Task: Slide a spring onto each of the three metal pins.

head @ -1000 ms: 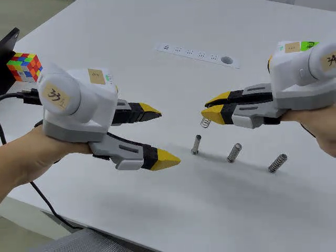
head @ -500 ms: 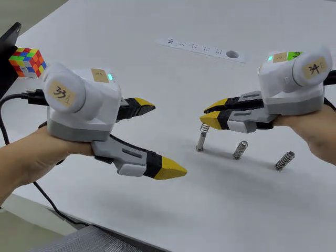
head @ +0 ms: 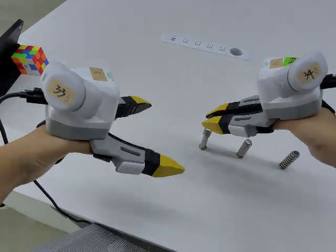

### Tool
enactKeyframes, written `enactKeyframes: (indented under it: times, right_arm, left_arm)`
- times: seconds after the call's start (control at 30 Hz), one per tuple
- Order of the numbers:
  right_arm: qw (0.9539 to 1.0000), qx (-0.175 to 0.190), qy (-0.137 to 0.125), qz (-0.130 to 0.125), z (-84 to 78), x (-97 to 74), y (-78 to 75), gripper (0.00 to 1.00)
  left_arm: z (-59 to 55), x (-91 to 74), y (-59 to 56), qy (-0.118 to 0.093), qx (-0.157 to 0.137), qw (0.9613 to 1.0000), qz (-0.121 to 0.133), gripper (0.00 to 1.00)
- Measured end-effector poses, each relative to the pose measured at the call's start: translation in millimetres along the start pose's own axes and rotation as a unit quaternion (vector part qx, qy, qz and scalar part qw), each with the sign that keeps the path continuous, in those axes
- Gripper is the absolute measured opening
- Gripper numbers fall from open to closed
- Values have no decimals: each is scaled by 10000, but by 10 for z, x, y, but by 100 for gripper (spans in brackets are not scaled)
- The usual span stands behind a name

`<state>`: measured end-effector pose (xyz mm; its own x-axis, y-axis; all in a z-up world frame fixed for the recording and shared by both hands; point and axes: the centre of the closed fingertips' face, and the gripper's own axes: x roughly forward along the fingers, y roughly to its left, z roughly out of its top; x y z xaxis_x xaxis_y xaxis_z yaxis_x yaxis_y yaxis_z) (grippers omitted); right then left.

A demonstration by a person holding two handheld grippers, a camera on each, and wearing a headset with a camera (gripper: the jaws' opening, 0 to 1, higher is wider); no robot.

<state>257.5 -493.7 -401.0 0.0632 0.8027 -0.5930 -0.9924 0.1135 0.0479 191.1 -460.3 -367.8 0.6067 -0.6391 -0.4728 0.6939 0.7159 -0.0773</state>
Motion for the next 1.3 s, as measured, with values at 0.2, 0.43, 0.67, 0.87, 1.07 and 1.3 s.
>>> enactKeyframes:
  times: [0.2,0.43,0.67,0.87,1.07,1.3]
  right_arm:
    - [10000,-6,41,-13,-92,59,12,11]
    - [9998,-61,207,-21,-208,169,26,11]
    - [9992,-178,350,-36,-292,221,24,11]
    - [9992,-146,376,-55,-324,241,0,11]
    - [9991,-139,388,-46,-368,277,-4,12]
    - [9988,-97,464,-104,-389,288,-23,12]
  left_arm:
    - [-3,-5,30,-13,-34,10000,33,91]
    - [-68,-19,46,45,-85,9999,54,90]
    - [-90,-40,76,23,-216,9997,82,88]
    - [-125,-41,79,50,-244,9996,98,87]
    - [-128,-44,83,47,-268,9996,107,88]
    - [-144,-53,80,65,-282,9995,120,87]
